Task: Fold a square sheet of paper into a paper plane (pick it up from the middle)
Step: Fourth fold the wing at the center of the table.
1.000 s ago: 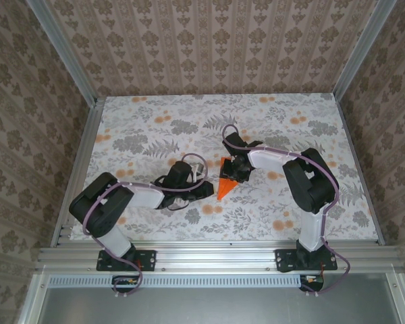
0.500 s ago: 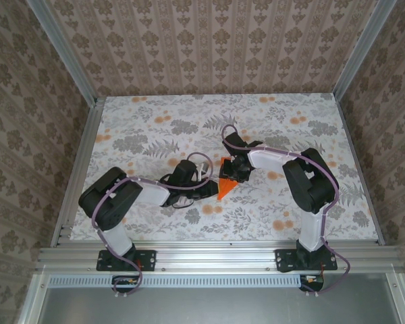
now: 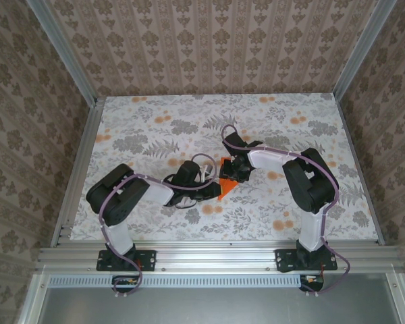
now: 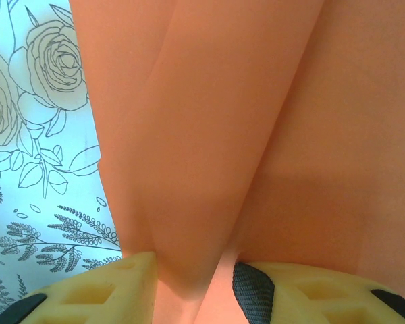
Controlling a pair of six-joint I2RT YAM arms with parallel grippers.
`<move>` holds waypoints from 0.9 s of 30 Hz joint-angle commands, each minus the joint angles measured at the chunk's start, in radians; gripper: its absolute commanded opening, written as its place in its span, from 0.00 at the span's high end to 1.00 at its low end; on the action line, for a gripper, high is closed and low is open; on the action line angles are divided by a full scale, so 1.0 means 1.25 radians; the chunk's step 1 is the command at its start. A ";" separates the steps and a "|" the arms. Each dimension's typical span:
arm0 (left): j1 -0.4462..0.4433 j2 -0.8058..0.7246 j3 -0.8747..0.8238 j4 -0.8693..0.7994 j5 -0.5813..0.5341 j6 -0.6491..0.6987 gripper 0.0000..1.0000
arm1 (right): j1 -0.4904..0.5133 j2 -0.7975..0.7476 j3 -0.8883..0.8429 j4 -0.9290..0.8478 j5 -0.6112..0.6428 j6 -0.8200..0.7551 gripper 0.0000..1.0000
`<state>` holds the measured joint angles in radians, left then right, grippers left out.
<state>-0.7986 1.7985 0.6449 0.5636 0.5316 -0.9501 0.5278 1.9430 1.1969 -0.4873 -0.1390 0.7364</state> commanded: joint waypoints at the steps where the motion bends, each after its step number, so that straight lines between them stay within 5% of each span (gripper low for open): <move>1: -0.007 0.007 0.012 -0.018 0.011 0.003 0.87 | -0.007 0.187 -0.092 -0.054 0.097 0.001 0.56; 27: -0.007 -0.075 0.001 -0.129 -0.022 0.060 0.90 | -0.006 0.213 -0.076 -0.091 0.134 0.018 0.57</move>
<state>-0.8120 1.7565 0.6559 0.4297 0.4976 -0.8970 0.5274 1.9549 1.2140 -0.5098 -0.1371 0.7410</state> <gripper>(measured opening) 0.104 0.434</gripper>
